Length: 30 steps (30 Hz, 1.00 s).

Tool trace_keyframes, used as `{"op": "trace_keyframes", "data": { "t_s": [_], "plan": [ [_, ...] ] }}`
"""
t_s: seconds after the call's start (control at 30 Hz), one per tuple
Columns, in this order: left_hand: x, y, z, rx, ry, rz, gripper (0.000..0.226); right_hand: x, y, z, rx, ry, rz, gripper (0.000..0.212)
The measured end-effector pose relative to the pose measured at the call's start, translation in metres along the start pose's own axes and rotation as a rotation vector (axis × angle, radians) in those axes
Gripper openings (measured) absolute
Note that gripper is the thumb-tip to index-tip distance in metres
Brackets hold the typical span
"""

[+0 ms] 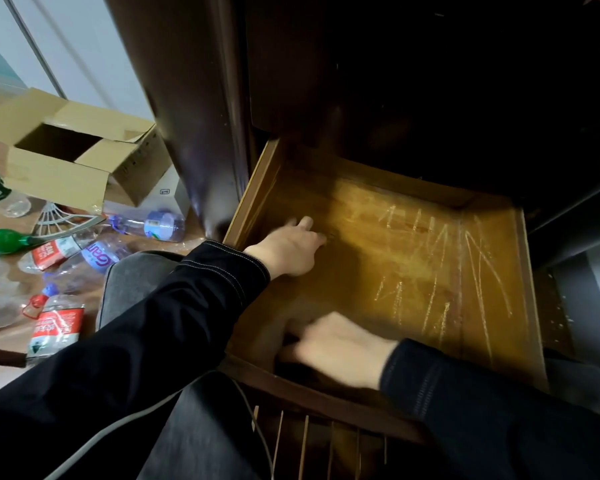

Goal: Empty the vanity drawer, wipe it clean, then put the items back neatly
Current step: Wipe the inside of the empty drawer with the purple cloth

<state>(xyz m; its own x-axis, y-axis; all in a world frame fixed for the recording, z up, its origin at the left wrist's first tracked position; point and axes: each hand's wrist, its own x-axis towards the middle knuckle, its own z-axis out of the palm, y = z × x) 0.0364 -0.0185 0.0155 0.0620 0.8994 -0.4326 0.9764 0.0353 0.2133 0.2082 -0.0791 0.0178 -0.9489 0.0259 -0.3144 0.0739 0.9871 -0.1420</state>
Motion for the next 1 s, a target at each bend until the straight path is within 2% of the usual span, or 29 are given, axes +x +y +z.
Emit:
{"op": "trace_keyframes", "data": {
  "t_s": [0.1, 0.27, 0.33, 0.43, 0.5, 0.57, 0.73, 0.8, 0.9, 1.0],
  "plan": [
    [0.001, 0.000, 0.001, 0.002, 0.011, 0.008, 0.071, -0.044, 0.017, 0.008, 0.098, -0.117, 0.058, 0.029],
    [0.007, -0.002, 0.005, 0.031, 0.026, 0.018, 0.065, -0.059, 0.044, 0.012, 0.189, -0.152, 0.138, 0.035],
    [0.008, -0.003, 0.007, 0.038, 0.033, 0.018, 0.062, -0.046, 0.071, 0.007, 0.167, -0.081, 0.256, 0.038],
    [0.008, -0.004, 0.009, 0.036, 0.041, 0.011, 0.060, -0.031, 0.112, -0.011, 0.157, 0.045, 0.559, 0.036],
    [0.006, -0.004, 0.010, 0.034, 0.037, 0.005, 0.060, -0.027, 0.122, -0.017, 0.155, 0.076, 0.659, 0.036],
    [0.006, -0.004, 0.010, 0.030, 0.031, 0.010, 0.060, -0.028, 0.110, -0.016, 0.104, 0.047, 0.651, 0.036],
    [0.007, -0.004, 0.008, 0.040, 0.045, 0.020, 0.055, -0.058, 0.049, 0.009, 0.100, -0.093, 0.402, 0.039],
    [0.007, -0.003, 0.008, 0.055, 0.049, 0.023, 0.056, -0.062, 0.047, 0.012, 0.114, -0.126, 0.387, 0.041],
    [0.004, -0.001, 0.008, 0.067, 0.053, 0.024, 0.059, -0.048, 0.081, 0.003, 0.194, -0.080, 0.520, 0.039],
    [0.002, 0.000, 0.007, 0.073, 0.073, 0.030, 0.061, -0.030, 0.134, -0.011, 0.167, 0.075, 0.760, 0.034]
  ]
}}
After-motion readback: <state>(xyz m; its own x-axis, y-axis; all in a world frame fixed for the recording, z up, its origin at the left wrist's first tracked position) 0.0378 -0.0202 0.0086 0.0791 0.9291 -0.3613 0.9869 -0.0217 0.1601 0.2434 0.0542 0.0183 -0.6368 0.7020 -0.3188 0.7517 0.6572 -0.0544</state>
